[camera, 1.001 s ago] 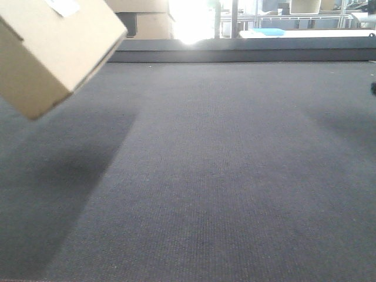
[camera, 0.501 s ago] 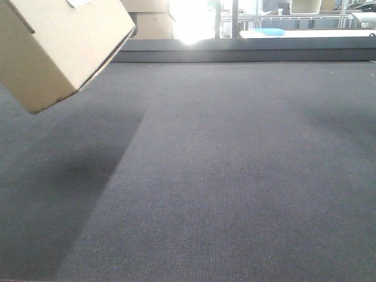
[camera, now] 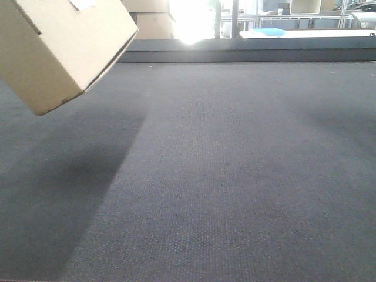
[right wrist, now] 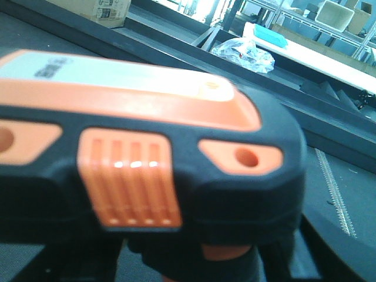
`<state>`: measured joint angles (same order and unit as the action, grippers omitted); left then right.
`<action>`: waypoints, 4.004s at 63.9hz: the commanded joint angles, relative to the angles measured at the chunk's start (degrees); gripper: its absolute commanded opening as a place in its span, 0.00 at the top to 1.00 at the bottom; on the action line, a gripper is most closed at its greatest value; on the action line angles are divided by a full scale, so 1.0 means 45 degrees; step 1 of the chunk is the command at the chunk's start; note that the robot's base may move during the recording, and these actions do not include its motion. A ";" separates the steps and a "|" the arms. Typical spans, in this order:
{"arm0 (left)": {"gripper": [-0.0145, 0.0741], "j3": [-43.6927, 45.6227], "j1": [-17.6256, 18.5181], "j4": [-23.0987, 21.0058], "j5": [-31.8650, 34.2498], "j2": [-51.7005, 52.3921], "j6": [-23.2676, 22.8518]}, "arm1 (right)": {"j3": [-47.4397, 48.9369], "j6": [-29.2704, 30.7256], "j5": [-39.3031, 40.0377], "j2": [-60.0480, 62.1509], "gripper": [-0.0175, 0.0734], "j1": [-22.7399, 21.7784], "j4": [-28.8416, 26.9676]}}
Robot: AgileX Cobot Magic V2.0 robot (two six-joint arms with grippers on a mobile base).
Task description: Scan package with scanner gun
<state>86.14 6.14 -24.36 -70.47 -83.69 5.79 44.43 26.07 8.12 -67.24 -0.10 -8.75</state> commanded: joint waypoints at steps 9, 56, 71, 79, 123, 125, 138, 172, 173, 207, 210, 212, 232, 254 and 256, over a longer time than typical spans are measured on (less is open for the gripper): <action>0.96 0.0101 0.0096 -0.0645 0.0112 -0.0247 -0.0109 | 0.0241 0.0092 0.1244 0.0217 0.98 0.0961 0.0126; 0.96 0.0101 0.0249 -0.0704 0.0112 -0.0599 -0.0109 | 0.0241 0.0092 0.1410 0.0217 0.98 0.1065 -0.0158; 0.96 0.0101 0.0249 0.0179 0.0112 -0.0599 -0.0109 | 0.0241 0.0092 0.1385 0.0245 0.98 0.1065 -0.3416; 0.96 0.0101 0.0249 0.1097 0.0112 -0.0599 -0.0109 | 0.0241 0.0092 0.1253 0.0268 0.98 0.1065 -0.4729; 0.96 0.0101 0.0249 0.3942 0.1184 -0.1354 -0.0731 | -0.3946 -0.2307 0.5461 0.1040 0.99 0.1065 -0.5236; 0.96 0.0101 0.0249 0.4203 0.1248 -0.1386 -0.0731 | -0.4098 -0.2695 0.5627 0.0971 0.99 0.1065 -0.4930; 0.96 0.0175 0.0249 0.5673 0.1445 -0.1843 -0.0864 | -0.4347 -0.3264 0.6837 0.0489 0.99 0.1065 -0.3835; 0.96 0.0175 0.0249 0.5934 0.2601 -0.2950 -0.1086 | -0.4347 -0.3264 0.8386 -0.2041 0.99 0.1065 -0.2894; 0.96 0.0175 0.0249 0.5934 0.2577 -0.2954 -0.1086 | -0.4347 -0.3264 0.8386 -0.2110 0.99 0.1065 -0.2894; 0.96 0.0149 0.0249 0.5910 0.2421 -0.3292 -0.1086 | -0.4347 -0.3264 0.8569 -0.3905 0.99 0.1065 -0.3310; 0.96 0.0149 0.0249 0.5886 0.2362 -0.3292 -0.1086 | -0.4347 -0.3264 0.8631 -0.3899 0.99 0.1065 -0.3310; 0.96 0.0149 0.0249 0.5890 0.2274 -0.3292 -0.1086 | -0.4347 -0.3264 0.8648 -0.3899 0.99 0.1065 -0.3310; 0.96 0.0149 0.0249 0.5804 0.1978 -0.3292 -0.1086 | -0.4347 -0.3264 0.8221 -0.3671 0.98 0.1065 -0.3310; 0.96 0.0149 0.0249 0.5546 0.1922 -0.3292 -0.1086 | -0.4347 -0.3264 0.7124 -0.3025 0.31 0.1065 -0.3310; 0.96 0.0149 0.0249 0.5512 0.1922 -0.3292 -0.1086 | -0.4347 -0.3264 0.6994 -0.3025 0.27 0.1065 -0.3310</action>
<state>86.71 6.98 1.68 -60.60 -98.66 1.30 24.75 10.88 40.94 -81.39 4.76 -23.72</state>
